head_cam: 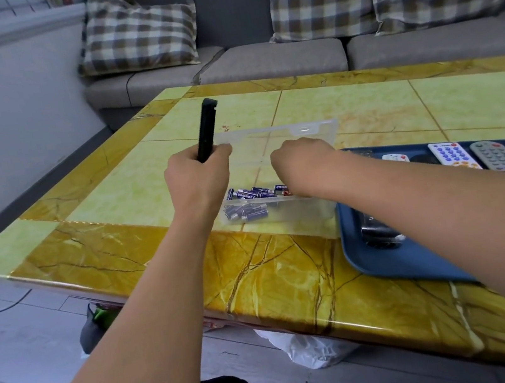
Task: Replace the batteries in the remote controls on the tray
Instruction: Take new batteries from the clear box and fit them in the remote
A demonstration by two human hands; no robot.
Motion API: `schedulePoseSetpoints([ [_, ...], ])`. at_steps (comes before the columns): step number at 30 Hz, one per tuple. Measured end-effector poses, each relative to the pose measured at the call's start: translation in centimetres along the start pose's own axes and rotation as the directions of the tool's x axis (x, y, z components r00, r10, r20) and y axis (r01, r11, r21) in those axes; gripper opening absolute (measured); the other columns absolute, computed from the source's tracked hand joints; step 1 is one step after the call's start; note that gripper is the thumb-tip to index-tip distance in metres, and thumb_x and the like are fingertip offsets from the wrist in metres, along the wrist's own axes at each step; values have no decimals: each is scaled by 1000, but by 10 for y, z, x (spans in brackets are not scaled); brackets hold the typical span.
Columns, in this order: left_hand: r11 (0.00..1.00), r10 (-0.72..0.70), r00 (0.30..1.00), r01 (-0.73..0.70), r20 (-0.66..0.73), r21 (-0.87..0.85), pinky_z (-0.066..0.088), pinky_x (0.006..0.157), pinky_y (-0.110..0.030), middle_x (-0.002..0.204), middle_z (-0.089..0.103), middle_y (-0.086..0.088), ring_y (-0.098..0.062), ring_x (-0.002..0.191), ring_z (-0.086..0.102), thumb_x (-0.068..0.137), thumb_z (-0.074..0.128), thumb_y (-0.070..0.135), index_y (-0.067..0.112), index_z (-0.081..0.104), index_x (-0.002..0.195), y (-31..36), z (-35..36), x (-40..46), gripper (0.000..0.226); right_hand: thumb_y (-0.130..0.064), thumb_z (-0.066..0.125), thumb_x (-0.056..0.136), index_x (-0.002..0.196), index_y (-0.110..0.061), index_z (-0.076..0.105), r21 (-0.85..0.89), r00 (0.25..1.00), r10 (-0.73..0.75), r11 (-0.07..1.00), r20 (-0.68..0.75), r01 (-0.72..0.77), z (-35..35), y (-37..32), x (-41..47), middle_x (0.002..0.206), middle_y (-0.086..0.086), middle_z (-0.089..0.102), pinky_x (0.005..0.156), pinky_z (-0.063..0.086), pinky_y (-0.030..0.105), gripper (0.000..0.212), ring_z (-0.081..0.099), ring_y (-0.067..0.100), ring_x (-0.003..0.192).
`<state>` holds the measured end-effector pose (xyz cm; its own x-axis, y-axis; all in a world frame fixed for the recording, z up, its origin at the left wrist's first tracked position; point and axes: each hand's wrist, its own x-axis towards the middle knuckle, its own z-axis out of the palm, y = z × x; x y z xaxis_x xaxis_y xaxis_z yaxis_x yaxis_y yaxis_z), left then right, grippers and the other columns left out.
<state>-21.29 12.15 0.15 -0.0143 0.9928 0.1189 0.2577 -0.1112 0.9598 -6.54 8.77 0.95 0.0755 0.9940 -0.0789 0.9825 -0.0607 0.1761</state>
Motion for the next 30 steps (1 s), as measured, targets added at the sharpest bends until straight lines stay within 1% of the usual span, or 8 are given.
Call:
schedulePoseSetpoints([
  [4, 998, 62, 998, -61, 22, -28, 37, 55, -28, 72, 57, -10, -15, 58, 43, 95, 61, 40, -4, 65, 96, -2, 4, 1, 44, 7, 52, 85, 87, -7, 46, -21, 999, -25, 999, -21, 24, 3, -1, 0, 72, 4, 35, 66, 40, 32, 15, 48, 28, 79],
  [8, 995, 98, 990, -96, 99, -18, 35, 41, -13, 78, 66, -10, -2, 37, 41, 99, 58, 26, 25, 66, 108, -1, 4, 1, 12, 10, 51, 84, 69, -9, 35, -64, 998, -57, 996, -2, 57, 1, 5, 0, 73, 5, 35, 54, 36, 30, 29, 43, 21, 62],
  [10, 994, 104, 988, -106, 118, 12, 34, 39, -12, 81, 68, -10, -1, 35, 43, 98, 55, 17, 27, 61, 127, -3, 4, 2, 32, 11, 51, 83, 67, -10, 33, -56, 998, -59, 997, 17, 60, 1, 9, 0, 73, 6, 35, 47, 31, 27, 32, 38, 17, 57],
  [13, 990, 114, 985, -123, 127, 67, 33, 38, -11, 88, 71, -10, 1, 35, 46, 99, 53, 16, 26, 59, 134, -3, 6, 2, 37, 9, 51, 85, 67, -10, 32, -47, 998, -33, 998, 54, 36, 3, 11, 1, 72, 7, 35, 46, 29, 26, 32, 38, 17, 56],
  [16, 972, 126, 980, -154, 156, 180, 44, 48, -16, 94, 74, -5, 2, 52, 58, 96, 53, 20, 32, 58, 136, -6, 8, 5, 42, 9, 52, 86, 66, -9, 37, -50, 996, -5, 999, 95, 9, 6, 13, 3, 70, 7, 38, 47, 30, 26, 30, 38, 17, 55],
  [19, 942, 113, 974, -168, 198, 290, 60, 71, -39, 102, 74, -1, -18, 80, 69, 89, 53, 24, 40, 52, 142, -7, 10, 5, 55, 8, 54, 86, 67, -9, 39, -93, 993, 0, 996, 118, 11, 8, 14, 6, 69, 7, 40, 46, 30, 25, 29, 38, 17, 55],
  [26, 917, 122, 975, -182, 185, 356, 60, 76, -43, 106, 73, 0, -21, 84, 70, 89, 53, 25, 39, 46, 146, -8, 13, 4, 60, -9, 60, 89, 62, -9, 45, -119, 979, -62, 989, 194, 87, 15, 22, 18, 60, 6, 36, 49, 28, 29, 31, 33, 23, 64],
  [30, 909, 132, 976, -190, 175, 372, 60, 77, -42, 109, 73, 0, -20, 87, 70, 89, 53, 26, 38, 46, 147, -9, 15, 5, 60, -13, 64, 88, 92, 0, 71, -37, 969, -93, 994, 227, 104, 14, 25, 21, 85, 15, 65, 60, 40, 27, 16, 45, 22, 71],
])
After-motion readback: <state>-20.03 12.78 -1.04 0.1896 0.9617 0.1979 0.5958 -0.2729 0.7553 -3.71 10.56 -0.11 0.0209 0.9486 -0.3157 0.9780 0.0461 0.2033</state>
